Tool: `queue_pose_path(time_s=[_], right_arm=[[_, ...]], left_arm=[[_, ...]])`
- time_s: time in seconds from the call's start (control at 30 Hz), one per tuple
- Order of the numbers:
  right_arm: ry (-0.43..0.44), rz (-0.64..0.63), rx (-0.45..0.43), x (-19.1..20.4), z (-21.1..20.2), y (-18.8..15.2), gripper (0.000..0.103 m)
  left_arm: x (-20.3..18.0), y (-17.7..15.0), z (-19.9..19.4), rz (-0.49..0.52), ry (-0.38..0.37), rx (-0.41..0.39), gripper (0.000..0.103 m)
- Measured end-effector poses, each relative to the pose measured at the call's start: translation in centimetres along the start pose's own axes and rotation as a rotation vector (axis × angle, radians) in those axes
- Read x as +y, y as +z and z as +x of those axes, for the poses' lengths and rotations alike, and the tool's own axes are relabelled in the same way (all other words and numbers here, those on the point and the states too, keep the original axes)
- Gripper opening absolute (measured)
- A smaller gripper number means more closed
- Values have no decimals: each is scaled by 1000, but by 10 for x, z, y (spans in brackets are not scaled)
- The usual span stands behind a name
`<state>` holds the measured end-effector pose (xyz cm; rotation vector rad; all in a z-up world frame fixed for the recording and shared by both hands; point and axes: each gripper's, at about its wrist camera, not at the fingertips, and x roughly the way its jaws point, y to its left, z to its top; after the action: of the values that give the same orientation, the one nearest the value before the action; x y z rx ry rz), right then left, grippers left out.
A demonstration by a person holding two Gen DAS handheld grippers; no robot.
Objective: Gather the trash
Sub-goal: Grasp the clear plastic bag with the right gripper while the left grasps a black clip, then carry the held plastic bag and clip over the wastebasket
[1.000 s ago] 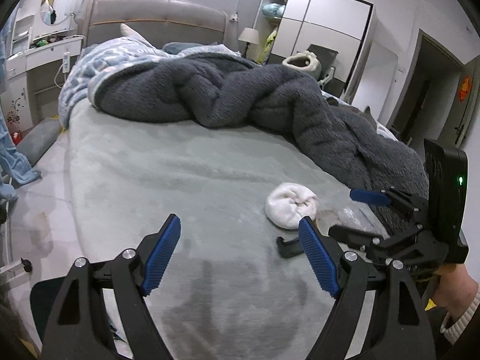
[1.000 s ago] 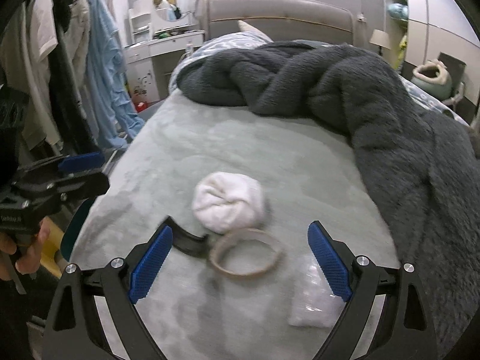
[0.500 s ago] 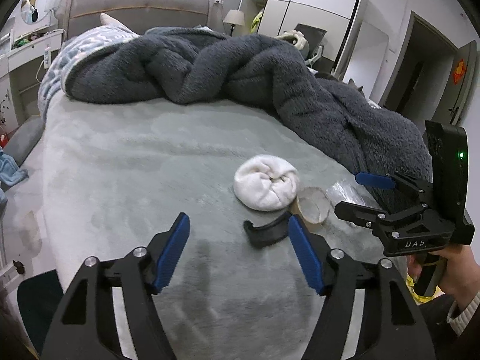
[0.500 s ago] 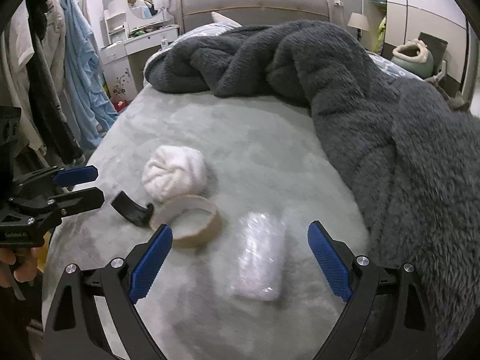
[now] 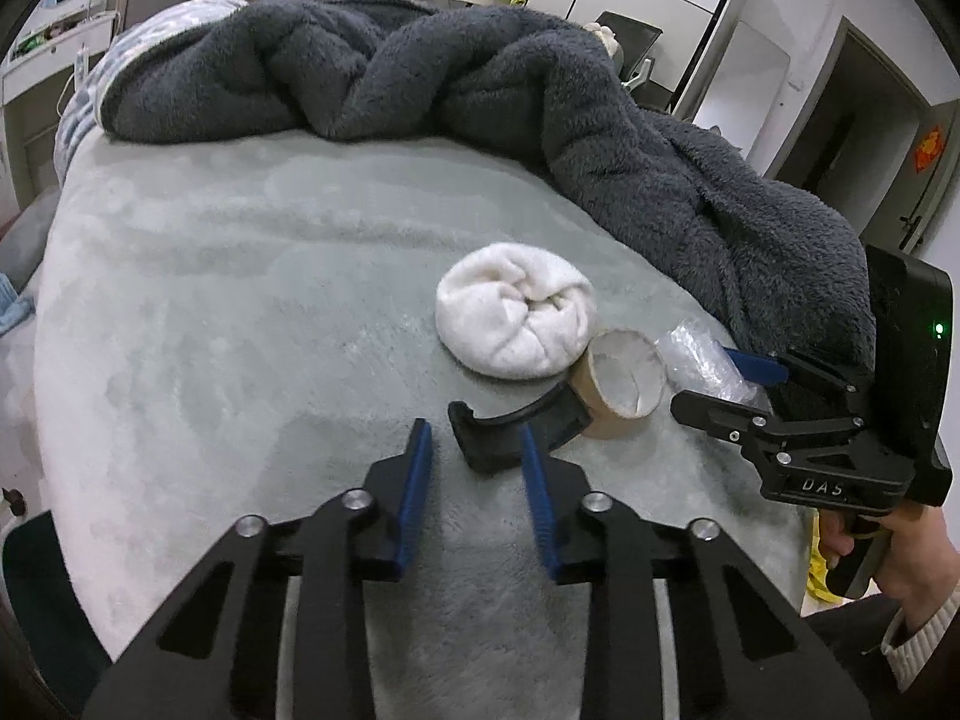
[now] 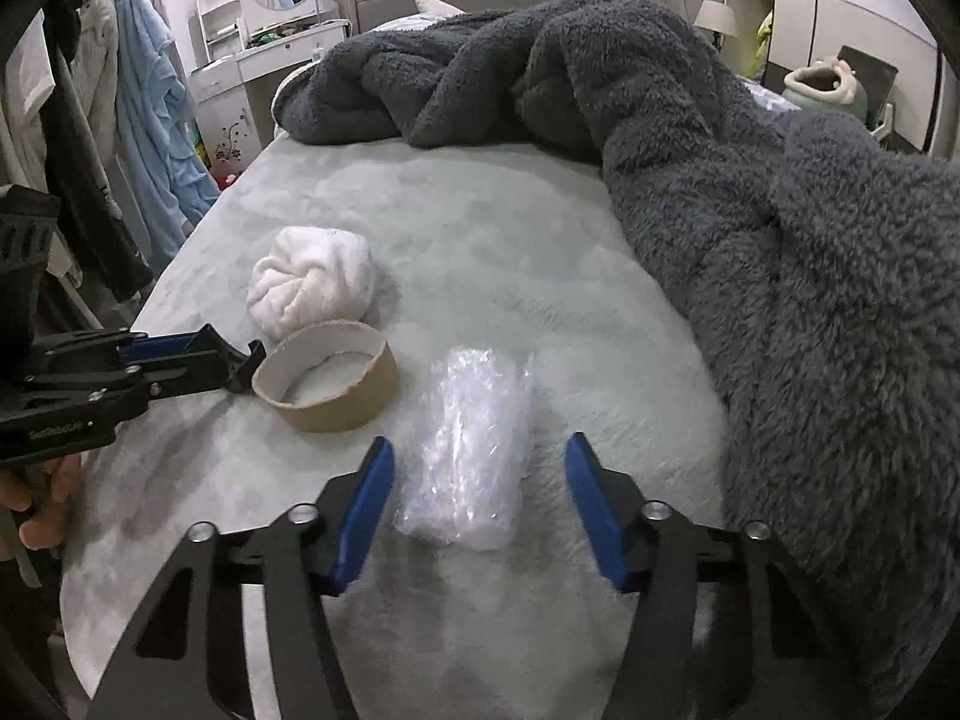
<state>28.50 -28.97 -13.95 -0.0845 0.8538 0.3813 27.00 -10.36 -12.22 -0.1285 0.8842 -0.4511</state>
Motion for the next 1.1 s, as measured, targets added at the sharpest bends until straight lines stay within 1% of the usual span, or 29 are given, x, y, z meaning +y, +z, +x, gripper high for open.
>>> queue_pose_path(time_s=[0.07,0.1,0.13,0.2,0.37,0.57,0.77,1.1], right_arm=[[3,1,1,0,-2,-1,43],[4,1,1,0,-4,-2,38],[2,1,1,0,-5,-1,36],[1,5,-2,0,-7,-1,35],[-3,11,-32,2,-17,7,35],[-6,-7,-75,14,-29,21,35],[15,-34,-112,35,-36,36,35],[65,-86,-130,81,-24,61,35]], left_arm=[[1,0,2,-12,-9,4,27],[2,0,2,-16,-15,7,23],[2,0,2,-19,-20,10,21],[2,1,2,-18,-20,10,15],[1,2,-3,-9,-26,-7,9],[0,6,-19,16,-12,-56,9],[6,8,-38,48,25,-107,9],[40,7,-67,42,101,-131,9]])
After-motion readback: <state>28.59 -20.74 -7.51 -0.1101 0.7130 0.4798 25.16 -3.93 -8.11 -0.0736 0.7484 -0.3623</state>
